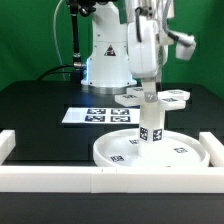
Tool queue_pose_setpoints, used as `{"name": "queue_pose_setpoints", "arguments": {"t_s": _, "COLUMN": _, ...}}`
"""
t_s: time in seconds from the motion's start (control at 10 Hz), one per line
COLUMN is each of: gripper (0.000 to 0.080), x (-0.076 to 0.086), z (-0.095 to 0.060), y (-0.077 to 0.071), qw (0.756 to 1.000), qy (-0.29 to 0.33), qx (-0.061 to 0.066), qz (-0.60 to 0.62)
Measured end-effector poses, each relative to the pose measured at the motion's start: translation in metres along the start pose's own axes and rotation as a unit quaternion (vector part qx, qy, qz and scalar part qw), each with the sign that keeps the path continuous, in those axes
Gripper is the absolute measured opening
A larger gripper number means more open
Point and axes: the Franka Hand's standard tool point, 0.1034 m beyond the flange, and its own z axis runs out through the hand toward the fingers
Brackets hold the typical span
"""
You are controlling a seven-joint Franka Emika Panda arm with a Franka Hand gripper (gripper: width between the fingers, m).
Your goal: Assemble round table
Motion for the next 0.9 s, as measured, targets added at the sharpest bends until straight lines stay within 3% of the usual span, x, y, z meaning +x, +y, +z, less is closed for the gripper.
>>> {"name": "queue_pose_setpoints", "arguments": {"t_s": 0.2, "gripper": 0.0647, "x": -0.0023, "z": -0.0030, "y": 0.0010, "qw": 1.000, "qy": -0.005, "qx": 0.001, "qz": -0.010}}
{"name": "queue_pose_setpoints", "arguments": {"t_s": 0.4, "gripper": 0.0648, "x": -0.0013, "z": -0.0006, "y": 0.0015, "qw": 0.992, "qy": -0.003, "qx": -0.001, "qz": -0.130}}
{"name": "queue_pose_setpoints", "arguments": {"t_s": 0.5, "gripper": 0.0648, "x": -0.0015, "z": 0.0014, "y": 0.0021, "qw": 0.982, "qy": -0.003, "qx": -0.004, "qz": -0.191}}
{"name": "queue_pose_setpoints", "arguments": {"t_s": 0.6, "gripper": 0.0648, "x": -0.0039, "z": 0.0018, "y": 0.0039, "qw": 0.967, "qy": 0.002, "qx": -0.016, "qz": -0.255}}
{"name": "queue_pose_setpoints", "arguments": {"t_s": 0.9, "gripper": 0.0648, "x": -0.0109, "z": -0.0011, "y": 0.0023, "qw": 0.912, "qy": 0.002, "qx": -0.025, "qz": -0.409}}
